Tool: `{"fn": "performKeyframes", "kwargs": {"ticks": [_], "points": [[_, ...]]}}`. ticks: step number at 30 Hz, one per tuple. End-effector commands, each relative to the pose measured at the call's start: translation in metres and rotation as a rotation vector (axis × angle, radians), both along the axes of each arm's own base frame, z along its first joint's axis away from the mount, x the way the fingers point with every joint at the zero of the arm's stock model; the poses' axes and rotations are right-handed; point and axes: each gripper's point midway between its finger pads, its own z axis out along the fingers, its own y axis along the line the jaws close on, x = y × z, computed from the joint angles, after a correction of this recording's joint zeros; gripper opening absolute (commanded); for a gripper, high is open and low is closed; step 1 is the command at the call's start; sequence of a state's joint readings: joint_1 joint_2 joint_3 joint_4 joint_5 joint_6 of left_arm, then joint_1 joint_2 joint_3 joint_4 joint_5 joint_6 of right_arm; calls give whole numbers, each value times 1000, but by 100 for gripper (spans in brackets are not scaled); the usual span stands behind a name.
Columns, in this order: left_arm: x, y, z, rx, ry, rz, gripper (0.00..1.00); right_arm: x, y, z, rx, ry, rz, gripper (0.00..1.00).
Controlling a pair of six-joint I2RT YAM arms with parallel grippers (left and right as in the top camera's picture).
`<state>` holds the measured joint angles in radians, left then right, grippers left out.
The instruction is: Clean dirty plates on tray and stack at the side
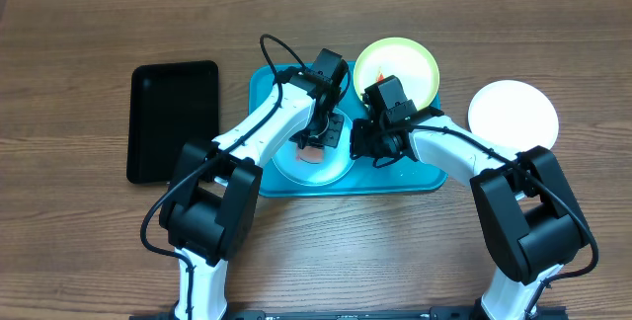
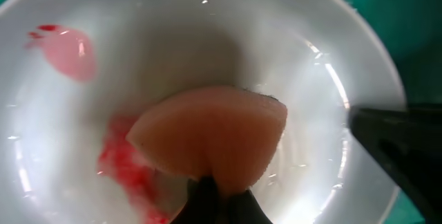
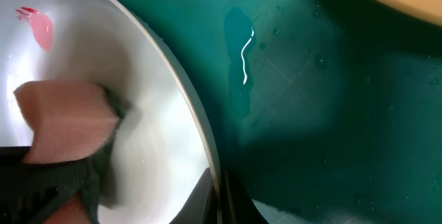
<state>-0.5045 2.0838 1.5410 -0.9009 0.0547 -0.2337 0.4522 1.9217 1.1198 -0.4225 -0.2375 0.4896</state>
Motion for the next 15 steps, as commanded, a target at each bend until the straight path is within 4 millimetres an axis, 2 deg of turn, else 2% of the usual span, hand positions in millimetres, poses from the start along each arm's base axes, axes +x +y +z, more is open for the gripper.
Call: {"fn": "performKeyframes", "kwargs": {"ticks": [1,3,6,8,11,15], "points": [[-3,0,-13,9,17,12,4,-3,-5,-9,-24,17,0,4],[9,19,-13,107,-44,65,4,-3,-5,-9,-24,18,0,4],[24,58,-6,308,-156,198,4,-4,-5,-9,-26,20,0,4],[29,72,0,382,-205,245,4,-4,-5,-9,-25,20,0,4],[28,71,0,382,-204,245,4,-4,-5,-9,-25,20,0,4],[16,47,-9,263,-117,185,4,-3,-5,-9,-25,19,0,4]]}}
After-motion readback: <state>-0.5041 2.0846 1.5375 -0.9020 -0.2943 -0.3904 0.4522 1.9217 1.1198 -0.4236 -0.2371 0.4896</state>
